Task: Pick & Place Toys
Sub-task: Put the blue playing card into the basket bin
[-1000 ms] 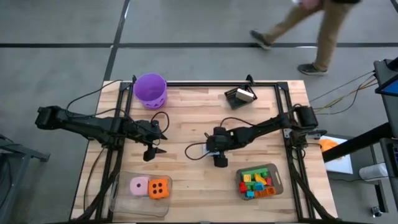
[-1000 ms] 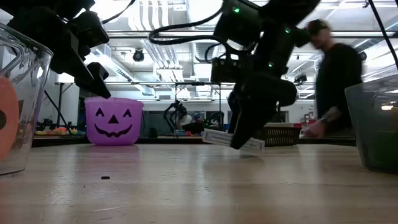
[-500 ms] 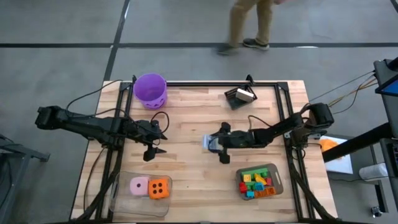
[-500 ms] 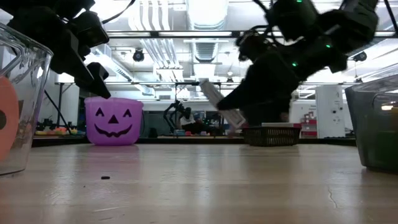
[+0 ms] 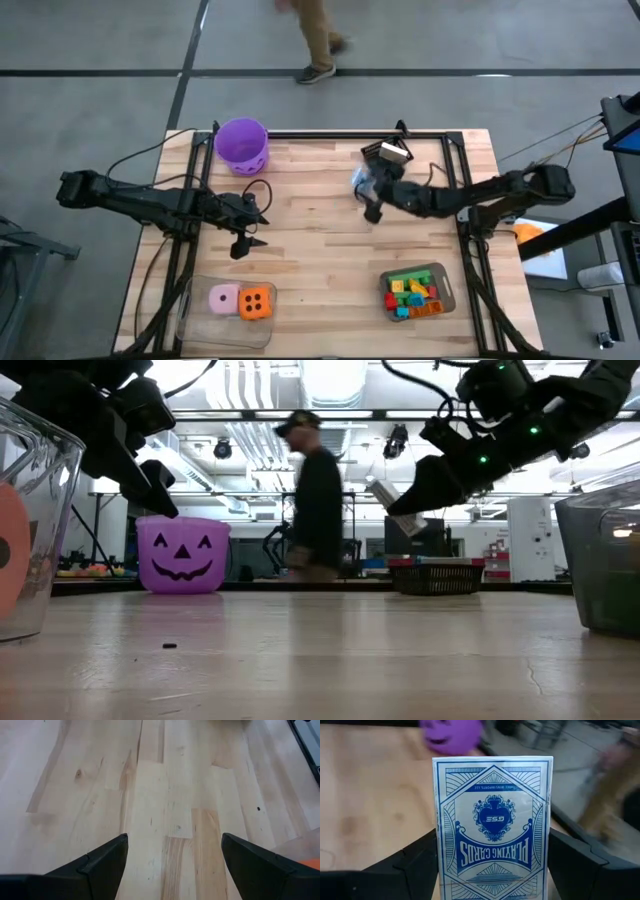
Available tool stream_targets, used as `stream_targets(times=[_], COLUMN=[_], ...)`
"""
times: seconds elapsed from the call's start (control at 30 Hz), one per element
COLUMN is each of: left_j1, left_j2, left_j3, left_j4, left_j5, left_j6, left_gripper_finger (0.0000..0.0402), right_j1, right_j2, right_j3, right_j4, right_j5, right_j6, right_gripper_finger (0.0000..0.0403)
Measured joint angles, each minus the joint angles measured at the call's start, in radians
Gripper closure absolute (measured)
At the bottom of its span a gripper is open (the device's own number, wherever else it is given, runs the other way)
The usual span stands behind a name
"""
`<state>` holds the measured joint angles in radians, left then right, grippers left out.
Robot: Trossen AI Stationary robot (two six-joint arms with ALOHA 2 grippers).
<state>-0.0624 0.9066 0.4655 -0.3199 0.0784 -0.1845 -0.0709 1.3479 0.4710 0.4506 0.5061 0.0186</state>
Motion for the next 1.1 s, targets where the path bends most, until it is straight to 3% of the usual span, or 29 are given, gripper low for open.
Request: stream_targets(times=[0.23, 0.47, 0.87, 1.1], left_j1=[0.000, 0.000, 0.000, 0.000], left_j2=[0.000, 0.000, 0.000, 0.000], left_j3=[0.000, 0.000, 0.000, 0.000], left_j4=[-0.002, -0.002, -0.002, -0.001], left_j5=[0.000, 0.000, 0.000, 0.000], left_j6=[0.000, 0.000, 0.000, 0.000], left_gripper_finger=[0.0078, 0.0078, 0.0078, 0.0078], right_j1=[-0.207, -0.351, -0.381, -0.383], right_j2=[-0.070, -0.011, 0.194, 0.246], right_j3=[0.015, 0.019, 0.165, 0.257], right_j4=[-0.149, -0.186, -0.220, -0.379], right_j5=[0.007, 0.006, 0.058, 0.151], right_j6=[-0.040, -0.091, -0.212, -0.243], right_gripper_finger=[0.0105, 0.0105, 0.0105, 0.0105])
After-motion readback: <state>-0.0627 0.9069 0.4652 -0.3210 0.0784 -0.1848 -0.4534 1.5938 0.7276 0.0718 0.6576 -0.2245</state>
